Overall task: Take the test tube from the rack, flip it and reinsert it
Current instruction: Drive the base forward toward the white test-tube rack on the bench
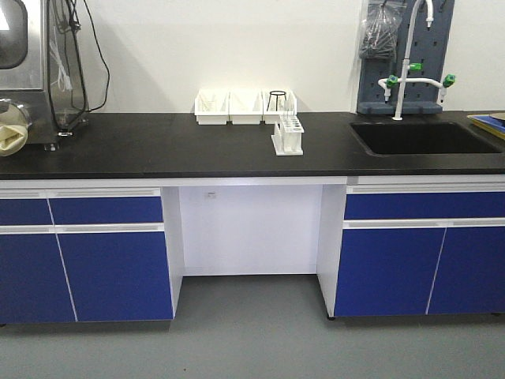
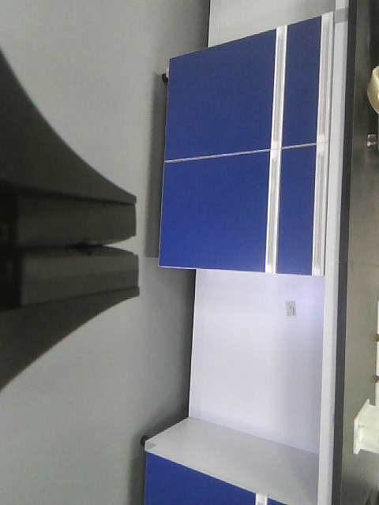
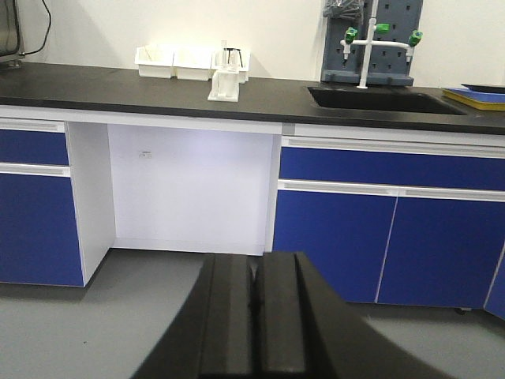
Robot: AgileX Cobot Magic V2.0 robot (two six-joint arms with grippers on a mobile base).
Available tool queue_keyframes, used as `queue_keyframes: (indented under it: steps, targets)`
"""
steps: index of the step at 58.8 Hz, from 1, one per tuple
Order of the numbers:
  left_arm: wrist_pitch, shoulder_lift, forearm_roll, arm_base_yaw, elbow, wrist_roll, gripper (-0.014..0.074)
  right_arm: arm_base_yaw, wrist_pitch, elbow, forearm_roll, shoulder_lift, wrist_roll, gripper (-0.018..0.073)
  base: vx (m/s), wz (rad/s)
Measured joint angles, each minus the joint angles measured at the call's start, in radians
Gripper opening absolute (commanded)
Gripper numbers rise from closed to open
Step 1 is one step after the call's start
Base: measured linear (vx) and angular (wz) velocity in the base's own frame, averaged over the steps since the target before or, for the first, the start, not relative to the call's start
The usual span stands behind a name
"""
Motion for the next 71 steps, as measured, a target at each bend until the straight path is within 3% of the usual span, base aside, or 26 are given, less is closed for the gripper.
queue_keyframes:
  steps: [35,71]
  targets:
    - [0.0,0.0,0.0,0.0,0.0,0.0,-0.0006,0.0,0.0,0.0,0.0,0.0,0.0,-0.0008,0.21,0.02]
    - [0.0,0.0,0.0,0.0,0.0,0.0,-0.0006,0.0,0.0,0.0,0.0,0.0,0.0,-0.0008,0.39,0.03]
